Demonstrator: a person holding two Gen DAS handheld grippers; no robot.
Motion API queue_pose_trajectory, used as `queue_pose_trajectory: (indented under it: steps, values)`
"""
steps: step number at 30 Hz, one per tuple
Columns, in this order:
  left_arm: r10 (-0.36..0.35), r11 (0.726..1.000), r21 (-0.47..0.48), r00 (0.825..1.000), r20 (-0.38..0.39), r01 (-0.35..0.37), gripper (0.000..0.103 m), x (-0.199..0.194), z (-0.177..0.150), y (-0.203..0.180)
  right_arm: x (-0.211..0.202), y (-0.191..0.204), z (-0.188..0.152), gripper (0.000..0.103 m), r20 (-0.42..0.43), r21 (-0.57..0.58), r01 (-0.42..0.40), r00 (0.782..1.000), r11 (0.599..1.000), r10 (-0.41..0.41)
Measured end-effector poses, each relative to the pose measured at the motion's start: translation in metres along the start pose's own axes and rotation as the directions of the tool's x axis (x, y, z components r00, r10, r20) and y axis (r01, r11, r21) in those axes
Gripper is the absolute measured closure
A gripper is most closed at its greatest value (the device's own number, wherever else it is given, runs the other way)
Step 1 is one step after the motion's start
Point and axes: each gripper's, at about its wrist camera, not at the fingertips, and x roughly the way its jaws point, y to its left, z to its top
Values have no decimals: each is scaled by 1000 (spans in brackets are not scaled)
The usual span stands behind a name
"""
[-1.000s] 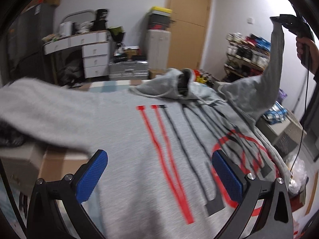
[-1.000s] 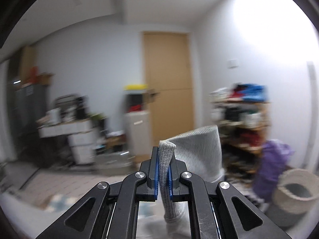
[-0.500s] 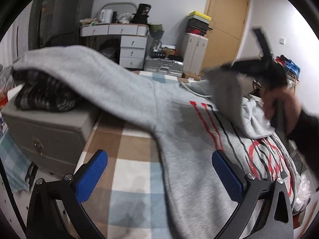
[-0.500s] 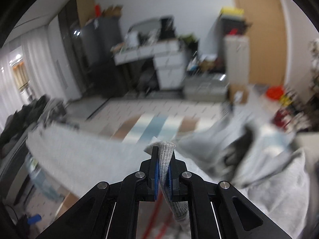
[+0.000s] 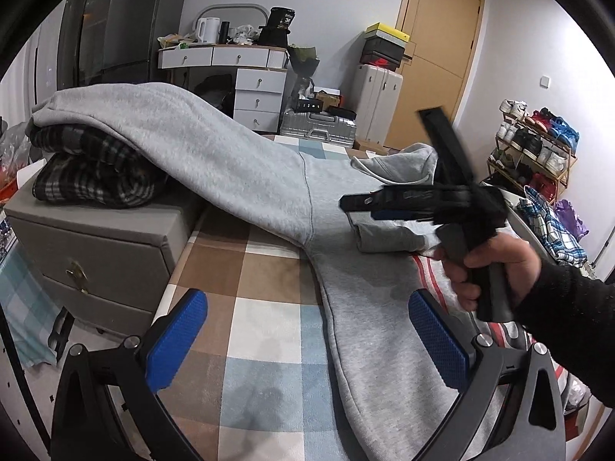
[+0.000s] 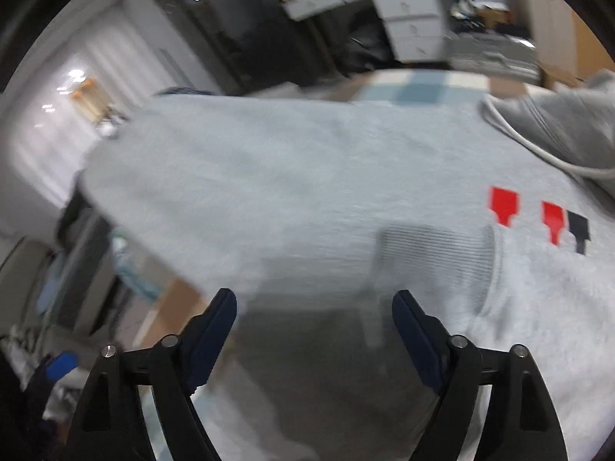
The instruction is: Fold large clothes
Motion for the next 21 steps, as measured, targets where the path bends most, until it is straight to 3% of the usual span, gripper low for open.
queue_pose_trajectory:
  steps: [3, 5, 9, 12, 15, 16, 19, 21]
  values:
    - [7, 1000, 2, 1000, 8, -7, 1, -2, 4, 3, -29, 3, -3, 17, 34, 0, -74, 997, 997, 74]
    - [16, 1000, 1, 1000, 12, -16, 1, -2, 6, 5, -57, -8, -7, 5, 84, 34, -81, 993, 996, 77]
    - [33, 999, 1, 999, 5, -33, 1, -1, 16, 11, -110, -47, -18, 1, 185, 141, -8, 982, 990, -18]
    - [35, 999, -23, 999, -8, -35, 1, 1, 25, 19, -137, -77, -34, 0, 181, 237, 77, 976, 968, -122]
    - [104, 992, -76, 995, 7, -103, 1, -4, 38, 32, -152, -96, -53, 0, 159, 304, 97, 976, 948, -151]
    - [125, 986, -109, 992, 11, -123, 1, -6, 47, 43, -159, -97, -60, 0, 181, 315, 78, 973, 946, -141]
    - [94, 985, -150, 995, 37, -88, 1, -17, 76, 70, -177, -85, -74, 0, 242, 286, -4, 968, 958, -68]
    - [131, 974, -197, 989, 72, -114, 1, -28, 97, 91, -180, -69, -81, 0, 260, 242, -66, 966, 968, 1]
